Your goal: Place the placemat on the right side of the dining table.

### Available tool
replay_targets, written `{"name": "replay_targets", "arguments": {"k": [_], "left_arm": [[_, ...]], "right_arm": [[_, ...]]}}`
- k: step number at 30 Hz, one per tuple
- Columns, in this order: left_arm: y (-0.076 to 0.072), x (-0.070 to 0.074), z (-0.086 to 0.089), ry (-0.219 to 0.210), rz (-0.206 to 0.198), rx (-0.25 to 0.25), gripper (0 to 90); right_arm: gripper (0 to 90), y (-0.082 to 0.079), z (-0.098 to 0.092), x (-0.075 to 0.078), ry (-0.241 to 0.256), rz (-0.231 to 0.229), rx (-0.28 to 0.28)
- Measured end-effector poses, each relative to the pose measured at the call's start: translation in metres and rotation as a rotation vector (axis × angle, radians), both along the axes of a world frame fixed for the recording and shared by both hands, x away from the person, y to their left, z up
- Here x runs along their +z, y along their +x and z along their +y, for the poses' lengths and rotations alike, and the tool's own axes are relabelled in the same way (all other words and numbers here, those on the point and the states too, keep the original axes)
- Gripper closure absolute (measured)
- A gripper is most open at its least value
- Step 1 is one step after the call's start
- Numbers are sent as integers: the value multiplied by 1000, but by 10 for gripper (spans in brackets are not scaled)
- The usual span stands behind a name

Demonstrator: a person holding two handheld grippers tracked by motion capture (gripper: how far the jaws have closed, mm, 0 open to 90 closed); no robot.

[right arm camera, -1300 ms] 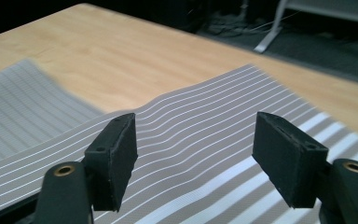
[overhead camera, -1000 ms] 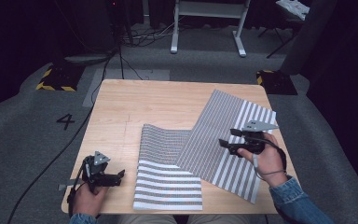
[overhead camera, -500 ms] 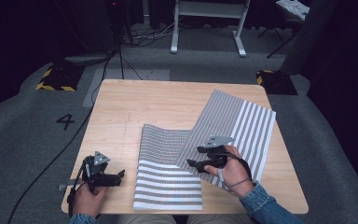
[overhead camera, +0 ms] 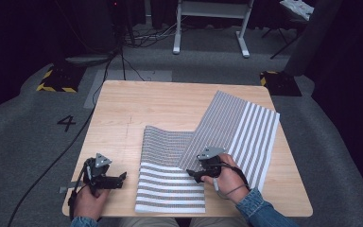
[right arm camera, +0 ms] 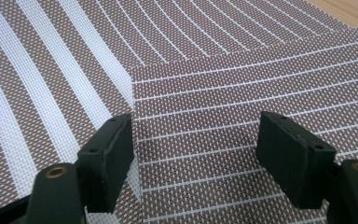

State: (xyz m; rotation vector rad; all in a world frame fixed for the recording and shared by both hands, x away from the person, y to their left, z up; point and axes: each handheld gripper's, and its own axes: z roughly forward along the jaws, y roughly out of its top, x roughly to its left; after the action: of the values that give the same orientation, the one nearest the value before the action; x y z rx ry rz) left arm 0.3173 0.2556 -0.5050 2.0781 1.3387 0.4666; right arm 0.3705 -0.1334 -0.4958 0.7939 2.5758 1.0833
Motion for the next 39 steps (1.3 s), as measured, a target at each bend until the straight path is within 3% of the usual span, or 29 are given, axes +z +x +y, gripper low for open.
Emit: {"name": "replay_targets", "arguments": {"k": [9,11,12,15,17,18,20,26,30,38,39], "left_arm": [[0,0,0,0,0,0,3],[0,0,0,0,0,0,3],[0,0,0,-1,0,0,3],[0,0,0,0,0,0,3],[0,0,0,0,0,0,3],[0,0,0,0,0,0,3],[0,0,0,2,0,2,3],[0,0,0,2,0,1,3],[0,0,0,-1,3,-1,2],[1,0,0,0,3,-3,2],[1,0,0,2,3,0,2]], "right_arm": [[328,-1,-1,0,4,0,-7],[423,2,-4,1,4,0,-5],[519,6,-9,2,7,-1,-3],[598,10,-13,3,9,7,-1],[719,12,-13,7,-2,18,-3],[719,12,-13,7,-2,18,-3],[821,13,-18,16,-8,10,0],[841,6,-29,33,-16,-17,22],[841,-6,-39,37,-41,10,44],[837,-25,-69,31,-79,46,62],[835,-29,-80,29,-69,57,46]]}}
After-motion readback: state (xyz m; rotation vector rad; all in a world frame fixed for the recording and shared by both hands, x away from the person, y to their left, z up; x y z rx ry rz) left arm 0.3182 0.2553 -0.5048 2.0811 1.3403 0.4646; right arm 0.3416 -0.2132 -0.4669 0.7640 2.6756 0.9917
